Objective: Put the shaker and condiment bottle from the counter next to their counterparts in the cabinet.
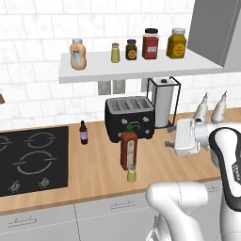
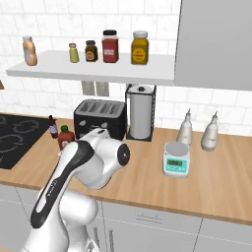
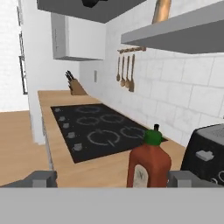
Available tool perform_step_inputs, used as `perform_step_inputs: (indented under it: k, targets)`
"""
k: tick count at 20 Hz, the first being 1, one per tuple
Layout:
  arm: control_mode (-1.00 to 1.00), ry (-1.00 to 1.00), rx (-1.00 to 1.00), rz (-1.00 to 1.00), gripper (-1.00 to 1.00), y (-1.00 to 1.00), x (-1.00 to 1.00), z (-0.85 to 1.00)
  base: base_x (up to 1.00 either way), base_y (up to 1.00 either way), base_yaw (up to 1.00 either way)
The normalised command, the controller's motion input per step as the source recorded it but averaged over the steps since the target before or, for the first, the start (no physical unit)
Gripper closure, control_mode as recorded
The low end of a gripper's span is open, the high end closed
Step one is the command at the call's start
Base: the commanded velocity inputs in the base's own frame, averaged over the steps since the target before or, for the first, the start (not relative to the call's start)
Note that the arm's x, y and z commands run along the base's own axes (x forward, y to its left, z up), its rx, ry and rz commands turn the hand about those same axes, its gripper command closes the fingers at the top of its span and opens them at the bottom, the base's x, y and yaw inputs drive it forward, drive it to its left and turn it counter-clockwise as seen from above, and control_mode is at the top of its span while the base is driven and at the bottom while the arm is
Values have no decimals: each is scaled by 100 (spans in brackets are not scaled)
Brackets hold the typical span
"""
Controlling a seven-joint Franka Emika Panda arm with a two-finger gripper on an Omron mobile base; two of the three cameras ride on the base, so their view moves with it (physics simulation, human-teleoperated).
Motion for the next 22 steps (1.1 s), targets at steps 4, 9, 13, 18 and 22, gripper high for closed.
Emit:
perform_step_inputs:
  k: [4, 9, 13, 18, 22]
  targets:
    - [-100, 0, 5, 0, -100, 2, 49, -11, 0, 0, 0]
    - [-100, 0, 3, 0, -100, 0, 58, -10, 0, 0, 0]
    - [-100, 0, 0, 0, -100, -2, 11, -1, 0, 0, 0]
    - [-100, -1, 0, 0, -100, 15, 2, -17, 0, 0, 0]
    - [-100, -2, 0, 0, -100, 20, 42, -34, 0, 0, 0]
